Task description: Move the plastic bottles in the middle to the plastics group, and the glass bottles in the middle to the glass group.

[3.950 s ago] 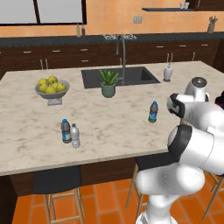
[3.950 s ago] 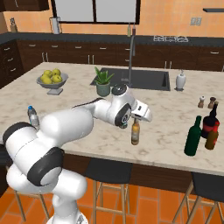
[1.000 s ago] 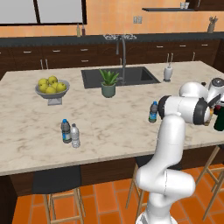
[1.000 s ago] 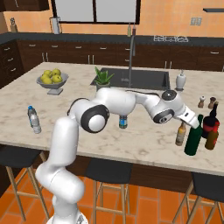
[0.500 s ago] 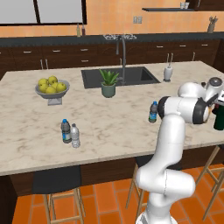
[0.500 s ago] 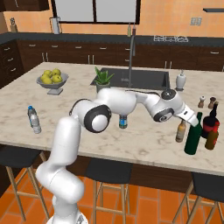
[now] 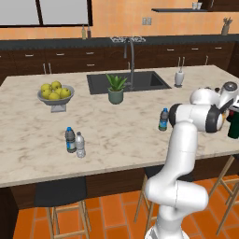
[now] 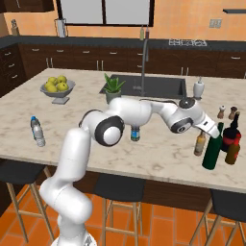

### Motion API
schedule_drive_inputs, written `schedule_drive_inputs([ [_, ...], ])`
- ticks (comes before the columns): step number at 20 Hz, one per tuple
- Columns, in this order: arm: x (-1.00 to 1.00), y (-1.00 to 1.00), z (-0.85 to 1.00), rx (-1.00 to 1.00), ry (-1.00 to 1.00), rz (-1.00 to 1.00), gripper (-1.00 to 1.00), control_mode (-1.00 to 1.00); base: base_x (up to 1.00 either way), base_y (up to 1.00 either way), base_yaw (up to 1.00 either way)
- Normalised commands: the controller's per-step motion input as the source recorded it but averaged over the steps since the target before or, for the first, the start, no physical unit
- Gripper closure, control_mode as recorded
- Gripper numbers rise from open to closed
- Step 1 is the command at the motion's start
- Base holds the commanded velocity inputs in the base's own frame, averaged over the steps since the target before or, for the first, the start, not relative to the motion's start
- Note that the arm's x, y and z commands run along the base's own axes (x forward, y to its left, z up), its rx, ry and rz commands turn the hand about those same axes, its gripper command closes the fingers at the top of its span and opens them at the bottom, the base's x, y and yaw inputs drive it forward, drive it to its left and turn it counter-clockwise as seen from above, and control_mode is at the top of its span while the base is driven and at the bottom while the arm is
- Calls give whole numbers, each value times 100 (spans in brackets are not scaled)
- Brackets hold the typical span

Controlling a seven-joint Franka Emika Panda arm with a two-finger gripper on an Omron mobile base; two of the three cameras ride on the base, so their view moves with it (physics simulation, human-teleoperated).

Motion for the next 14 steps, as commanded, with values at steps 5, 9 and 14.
schedule_drive_inputs([
  [5, -14, -6, 0, 0, 0, -2, 100, -100, 0, 0, 0],
  [9, -29, 0, 0, 0, 0, -3, 100, -100, 0, 0, 0],
  [14, -9, 9, 0, 0, -1, 0, 100, -100, 0, 0, 0],
])
